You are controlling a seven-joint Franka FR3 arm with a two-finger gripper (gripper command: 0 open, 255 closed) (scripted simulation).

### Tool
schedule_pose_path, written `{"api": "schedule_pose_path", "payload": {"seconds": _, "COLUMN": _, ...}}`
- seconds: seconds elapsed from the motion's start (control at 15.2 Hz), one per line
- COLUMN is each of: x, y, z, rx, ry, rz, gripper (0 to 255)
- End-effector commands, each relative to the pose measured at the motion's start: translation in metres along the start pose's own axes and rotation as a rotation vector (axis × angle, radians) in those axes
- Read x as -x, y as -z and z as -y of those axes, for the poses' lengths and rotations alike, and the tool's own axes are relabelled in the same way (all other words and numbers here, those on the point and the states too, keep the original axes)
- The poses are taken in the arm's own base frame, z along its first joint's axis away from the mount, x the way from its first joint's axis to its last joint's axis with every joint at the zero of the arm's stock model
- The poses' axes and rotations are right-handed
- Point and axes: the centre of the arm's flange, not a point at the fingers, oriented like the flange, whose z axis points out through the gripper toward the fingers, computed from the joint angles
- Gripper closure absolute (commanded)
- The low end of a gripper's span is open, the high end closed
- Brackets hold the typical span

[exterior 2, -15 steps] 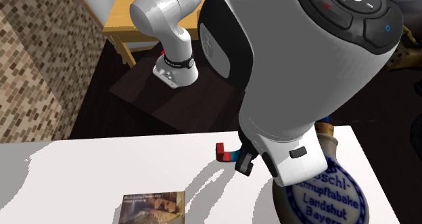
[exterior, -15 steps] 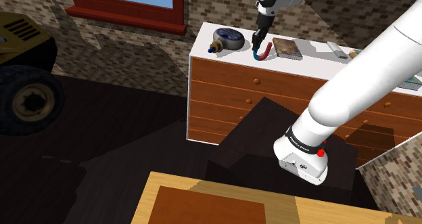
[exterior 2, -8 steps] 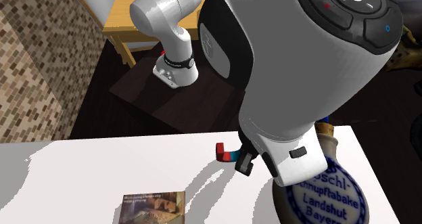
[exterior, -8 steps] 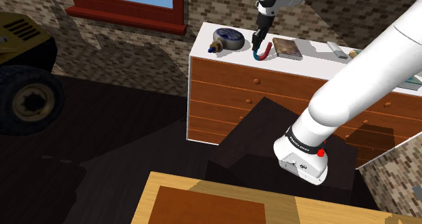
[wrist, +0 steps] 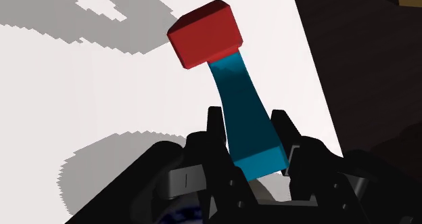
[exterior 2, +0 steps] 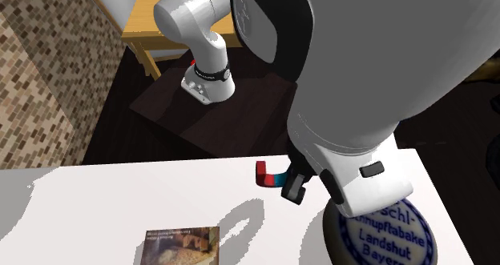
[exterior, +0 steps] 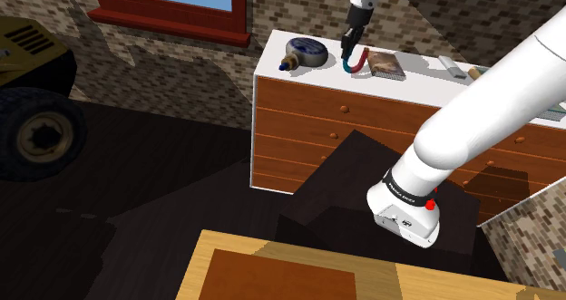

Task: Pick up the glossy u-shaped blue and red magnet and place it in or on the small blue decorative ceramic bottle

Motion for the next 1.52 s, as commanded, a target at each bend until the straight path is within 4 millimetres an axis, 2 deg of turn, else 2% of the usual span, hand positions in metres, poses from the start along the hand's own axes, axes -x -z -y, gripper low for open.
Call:
{"api": "schedule_pose_path", "payload": {"seconds": 0.0, "x": 0.000, "y": 0.011, "z": 0.000, "rx": 0.000, "ry": 0.000, "rz": 0.000, "gripper": 255}}
{"api": "schedule_pose_path", "payload": {"seconds": 1.45, "x": 0.000, "y": 0.127, "z": -0.001, "rx": 0.000, "ry": 0.000, "rz": 0.000, "gripper": 255}}
